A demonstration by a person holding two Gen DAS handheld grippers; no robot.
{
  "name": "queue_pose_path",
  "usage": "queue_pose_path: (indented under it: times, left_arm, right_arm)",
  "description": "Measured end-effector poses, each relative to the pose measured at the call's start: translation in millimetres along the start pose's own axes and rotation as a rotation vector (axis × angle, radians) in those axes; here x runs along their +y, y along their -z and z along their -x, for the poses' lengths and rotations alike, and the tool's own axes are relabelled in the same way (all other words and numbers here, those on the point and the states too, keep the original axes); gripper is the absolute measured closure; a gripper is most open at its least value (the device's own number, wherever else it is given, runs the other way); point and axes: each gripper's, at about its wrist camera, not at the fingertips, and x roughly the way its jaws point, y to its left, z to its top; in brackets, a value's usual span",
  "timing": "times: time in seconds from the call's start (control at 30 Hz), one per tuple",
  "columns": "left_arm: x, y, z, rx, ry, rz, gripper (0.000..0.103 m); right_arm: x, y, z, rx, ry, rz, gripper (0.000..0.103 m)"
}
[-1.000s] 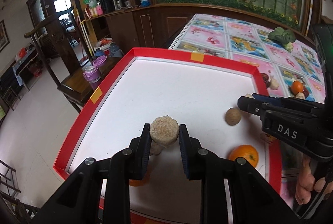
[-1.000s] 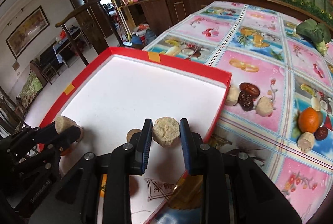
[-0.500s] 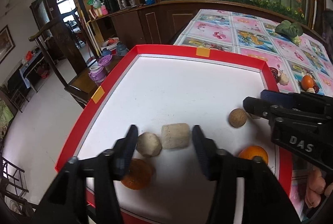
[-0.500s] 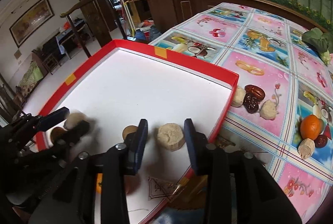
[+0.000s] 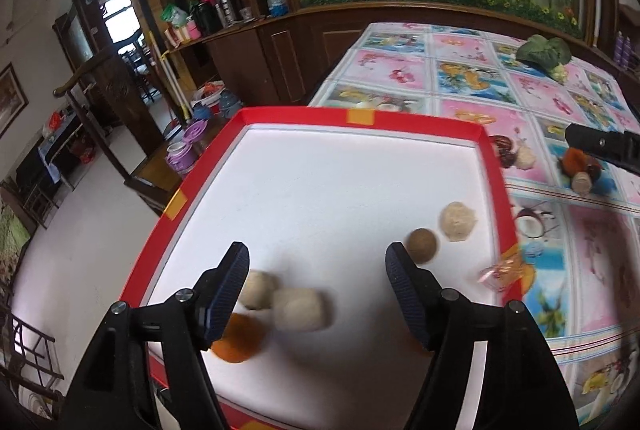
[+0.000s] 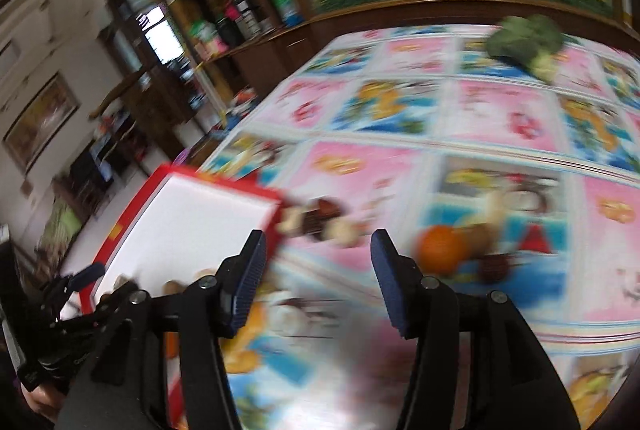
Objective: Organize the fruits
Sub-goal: 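Move both open grippers back toward the dates and pastries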
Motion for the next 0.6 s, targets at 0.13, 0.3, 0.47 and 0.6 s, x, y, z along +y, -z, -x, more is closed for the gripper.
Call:
queue_pose_path:
  times: [0.13, 0.3, 0.47, 0.6]
  left_arm:
    - [-26.2, -8.2, 9.9, -0.019, 0.049, -0.058, 0.032]
    - [-64.7, -19.0, 19.6, -0.039, 0.119, -0.141, 0.031]
    - [-99.7, -23.1, 21.6, -0.021, 0.217, -0.192, 0.031]
    - [-117.2, -23.7, 18.1, -0.002, 0.253, -0.217, 0.031]
  right_arm:
    - [-50.5, -5.0, 20.3, -0.021, 0.075, -0.066, 0.047]
    - [-93.1, -6.6, 31.9, -0.01, 0.148, -0.102, 0.047]
    - [-98.1, -1.9, 22.3, 0.05, 0.142, -0.06, 0.047]
    - [-82.9, 6.0, 10.8, 0.092, 0.15, 0.023, 0.047]
